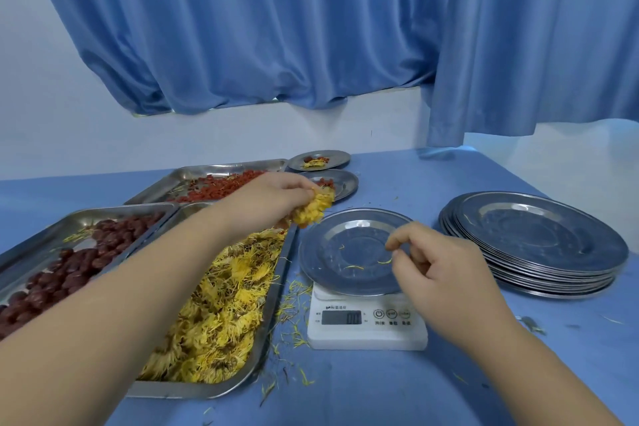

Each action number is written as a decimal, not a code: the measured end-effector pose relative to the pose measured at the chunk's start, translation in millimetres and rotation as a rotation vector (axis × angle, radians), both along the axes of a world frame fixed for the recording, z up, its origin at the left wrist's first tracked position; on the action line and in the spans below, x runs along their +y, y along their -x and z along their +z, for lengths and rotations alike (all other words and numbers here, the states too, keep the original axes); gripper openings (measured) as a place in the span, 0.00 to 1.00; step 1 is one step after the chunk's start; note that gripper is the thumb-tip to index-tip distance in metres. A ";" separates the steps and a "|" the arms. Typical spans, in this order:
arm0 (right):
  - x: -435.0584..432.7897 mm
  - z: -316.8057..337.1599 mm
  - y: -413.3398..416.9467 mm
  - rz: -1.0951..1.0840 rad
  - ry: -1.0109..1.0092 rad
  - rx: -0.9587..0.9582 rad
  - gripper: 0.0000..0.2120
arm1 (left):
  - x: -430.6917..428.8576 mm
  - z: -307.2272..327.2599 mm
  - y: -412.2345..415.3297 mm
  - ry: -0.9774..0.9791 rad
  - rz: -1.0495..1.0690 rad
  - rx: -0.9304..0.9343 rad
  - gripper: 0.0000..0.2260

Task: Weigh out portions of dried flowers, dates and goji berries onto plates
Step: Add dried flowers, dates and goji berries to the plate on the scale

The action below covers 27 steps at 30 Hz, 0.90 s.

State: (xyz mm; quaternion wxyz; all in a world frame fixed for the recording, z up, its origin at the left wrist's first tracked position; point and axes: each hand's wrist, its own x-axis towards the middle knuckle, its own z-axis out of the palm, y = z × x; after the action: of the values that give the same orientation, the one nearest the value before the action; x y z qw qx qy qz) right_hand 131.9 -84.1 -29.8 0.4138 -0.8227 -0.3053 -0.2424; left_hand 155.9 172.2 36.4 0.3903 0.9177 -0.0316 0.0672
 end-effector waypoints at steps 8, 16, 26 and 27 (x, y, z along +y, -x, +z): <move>-11.7 -2.1 -14.4 -0.059 -0.090 0.036 0.12 | -65.8 -38.2 -38.6 -0.349 -0.110 0.065 0.11; -6.7 -4.0 -10.8 -0.027 -0.054 0.010 0.12 | -49.4 -28.4 -25.1 -0.341 -0.061 0.005 0.23; 38.0 -6.7 9.8 0.038 0.034 -0.032 0.04 | 13.2 -13.5 25.3 -0.023 -0.020 0.013 0.12; 47.2 -4.0 11.0 0.043 0.030 -0.035 0.05 | 22.8 -13.2 29.2 -0.029 -0.006 0.006 0.10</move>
State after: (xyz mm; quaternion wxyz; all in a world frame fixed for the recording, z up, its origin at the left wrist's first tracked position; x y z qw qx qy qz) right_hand 121.0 -36.9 -33.8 0.4011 -0.8177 -0.3337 -0.2433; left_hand 126.7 195.1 23.2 0.3771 0.9234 -0.0339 0.0627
